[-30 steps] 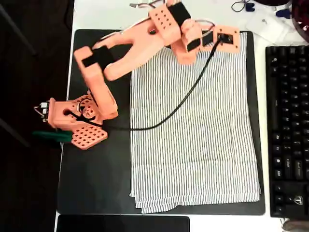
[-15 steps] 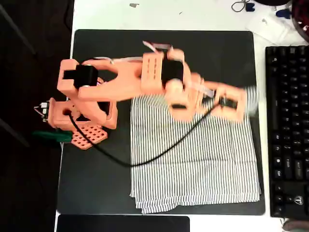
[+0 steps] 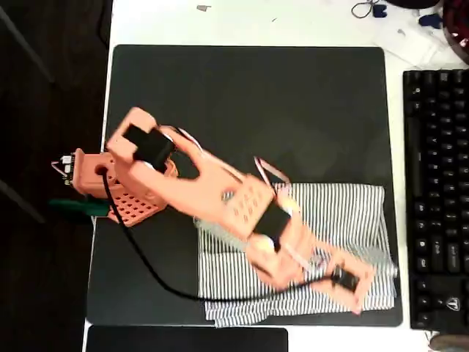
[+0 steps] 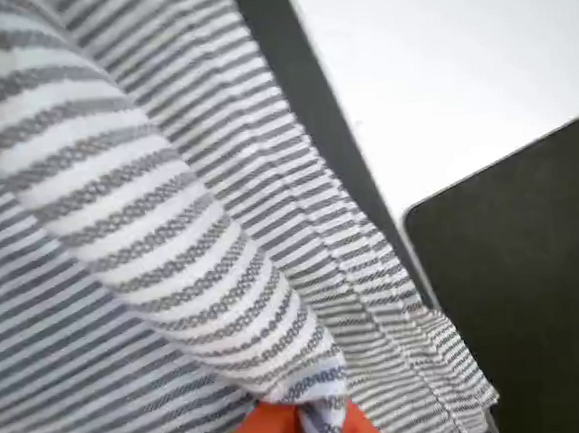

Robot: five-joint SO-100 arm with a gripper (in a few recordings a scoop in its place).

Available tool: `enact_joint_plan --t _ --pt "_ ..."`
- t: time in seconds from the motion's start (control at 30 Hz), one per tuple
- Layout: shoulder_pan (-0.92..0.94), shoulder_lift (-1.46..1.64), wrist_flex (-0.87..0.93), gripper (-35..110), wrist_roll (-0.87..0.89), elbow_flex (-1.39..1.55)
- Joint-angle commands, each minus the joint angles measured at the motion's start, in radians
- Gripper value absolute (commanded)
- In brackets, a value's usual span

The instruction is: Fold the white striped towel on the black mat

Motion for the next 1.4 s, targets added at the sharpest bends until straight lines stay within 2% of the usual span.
enact_joint_plan --t 0.0,0.07,0.2,0.3,0.4,0.53,0.7,0.97,1.2,1.37 --pt "0.032 -0.025 -0.046 2 -0.005 -0.037" --pt "0.048 -0.037 -0.117 12 0.009 0.005" --pt "0.072 -0.026 -0.19 20 -0.014 0.054" --pt "0.071 0.018 -0.186 22 -0.018 0.048" --pt "0.038 0.106 -0.103 22 -0.028 0.067" --pt "-0.08 0.222 0.015 22 0.005 0.149" --pt "-0.25 0.232 0.055 25 0.046 0.227" --pt "-0.417 0.072 -0.146 32 0.021 0.321" --pt "-0.442 -0.017 -0.132 24 0.012 0.29" --pt "-0.428 -0.037 -0.13 8 0.0 0.302"
